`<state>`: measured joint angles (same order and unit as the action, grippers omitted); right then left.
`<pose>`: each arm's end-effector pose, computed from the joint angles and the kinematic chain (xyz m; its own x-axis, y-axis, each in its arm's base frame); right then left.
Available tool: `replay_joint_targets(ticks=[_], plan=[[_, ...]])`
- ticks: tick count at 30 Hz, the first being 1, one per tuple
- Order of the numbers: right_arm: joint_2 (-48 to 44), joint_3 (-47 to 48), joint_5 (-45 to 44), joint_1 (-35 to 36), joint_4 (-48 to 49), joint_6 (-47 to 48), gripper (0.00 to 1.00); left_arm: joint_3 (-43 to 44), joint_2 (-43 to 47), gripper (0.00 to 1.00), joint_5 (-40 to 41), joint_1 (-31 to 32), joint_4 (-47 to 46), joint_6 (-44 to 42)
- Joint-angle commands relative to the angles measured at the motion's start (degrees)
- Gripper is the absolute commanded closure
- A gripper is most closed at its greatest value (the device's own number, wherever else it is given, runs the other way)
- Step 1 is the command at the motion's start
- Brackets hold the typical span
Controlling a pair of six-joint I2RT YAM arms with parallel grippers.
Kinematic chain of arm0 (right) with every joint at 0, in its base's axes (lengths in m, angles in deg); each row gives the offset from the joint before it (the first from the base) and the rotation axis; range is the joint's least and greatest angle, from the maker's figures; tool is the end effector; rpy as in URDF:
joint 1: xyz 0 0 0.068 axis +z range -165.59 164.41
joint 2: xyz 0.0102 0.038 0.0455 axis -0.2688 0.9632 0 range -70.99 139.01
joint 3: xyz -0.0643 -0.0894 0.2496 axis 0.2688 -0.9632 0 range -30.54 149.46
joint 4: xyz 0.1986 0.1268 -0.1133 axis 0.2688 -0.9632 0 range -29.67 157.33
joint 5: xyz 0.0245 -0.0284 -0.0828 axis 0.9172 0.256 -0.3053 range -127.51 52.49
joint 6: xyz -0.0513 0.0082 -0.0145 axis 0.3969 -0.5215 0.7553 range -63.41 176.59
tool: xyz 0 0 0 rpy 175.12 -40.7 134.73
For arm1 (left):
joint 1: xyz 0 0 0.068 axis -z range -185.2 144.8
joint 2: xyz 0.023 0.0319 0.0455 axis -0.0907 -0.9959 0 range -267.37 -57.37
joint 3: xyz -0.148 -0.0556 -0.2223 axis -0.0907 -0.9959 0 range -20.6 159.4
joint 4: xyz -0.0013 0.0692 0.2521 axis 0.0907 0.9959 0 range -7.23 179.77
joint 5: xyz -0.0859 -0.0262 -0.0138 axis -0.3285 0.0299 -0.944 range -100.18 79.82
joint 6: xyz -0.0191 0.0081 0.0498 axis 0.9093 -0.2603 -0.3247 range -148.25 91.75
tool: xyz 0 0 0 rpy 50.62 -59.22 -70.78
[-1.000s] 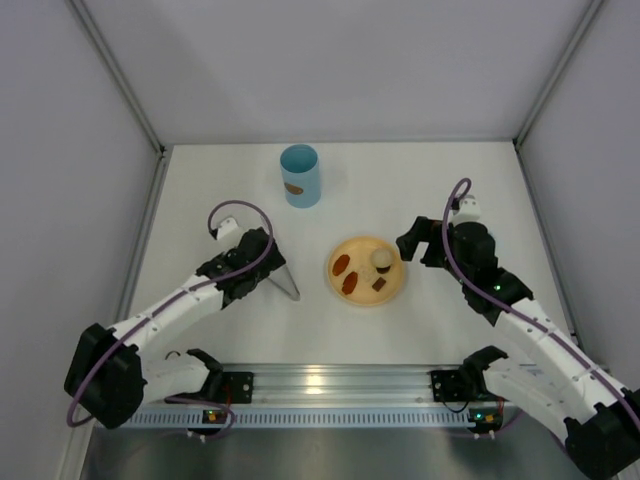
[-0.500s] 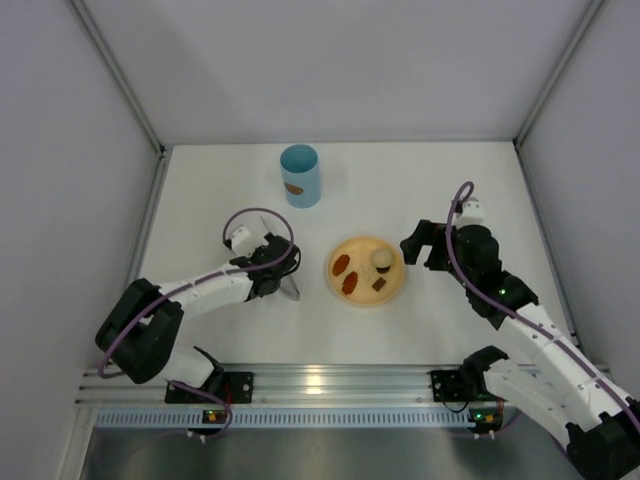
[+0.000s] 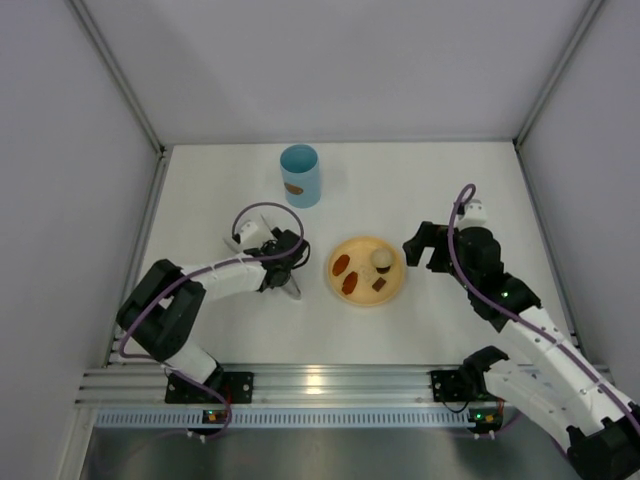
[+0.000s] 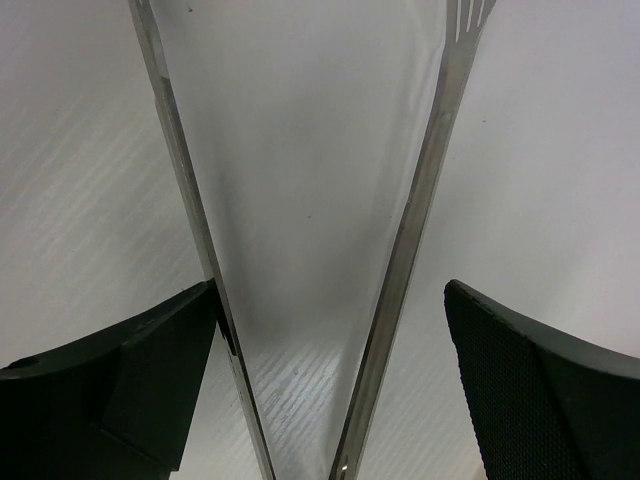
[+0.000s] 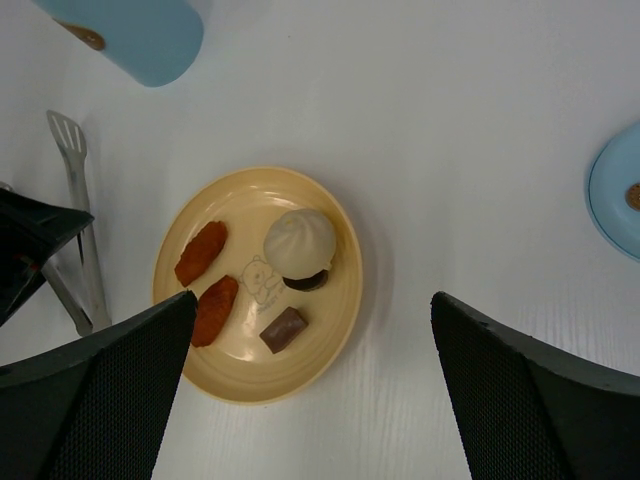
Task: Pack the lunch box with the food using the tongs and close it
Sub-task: Pick up the clamp at the center of the board.
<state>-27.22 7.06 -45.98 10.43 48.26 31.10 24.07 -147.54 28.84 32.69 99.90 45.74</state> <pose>0.1625 0.0734 0.2829 -0.4810 0.2389 -0.8436 -0.1189 0.9355 0.3327 0.2363 -0.1555 0.1545 -0.4324 -0.6098 -0.6642 -0.6050 0.7424 -0.2878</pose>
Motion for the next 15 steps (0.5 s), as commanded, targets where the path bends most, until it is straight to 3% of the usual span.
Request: replay_joint_targets(ticks=[1, 15], plan=[[-1.14, 2.3, -0.85, 1.05, -1.14, 0.54, 0.0, 3.76, -2.64, 0.01, 0.88, 0.17, 1.5, 0.71], [-3.86, 0.37, -0.76, 1.05, -1.32, -0.08, 0.01, 7.37, -11.34, 0.05, -0.53, 0.17, 9.24, 0.54]])
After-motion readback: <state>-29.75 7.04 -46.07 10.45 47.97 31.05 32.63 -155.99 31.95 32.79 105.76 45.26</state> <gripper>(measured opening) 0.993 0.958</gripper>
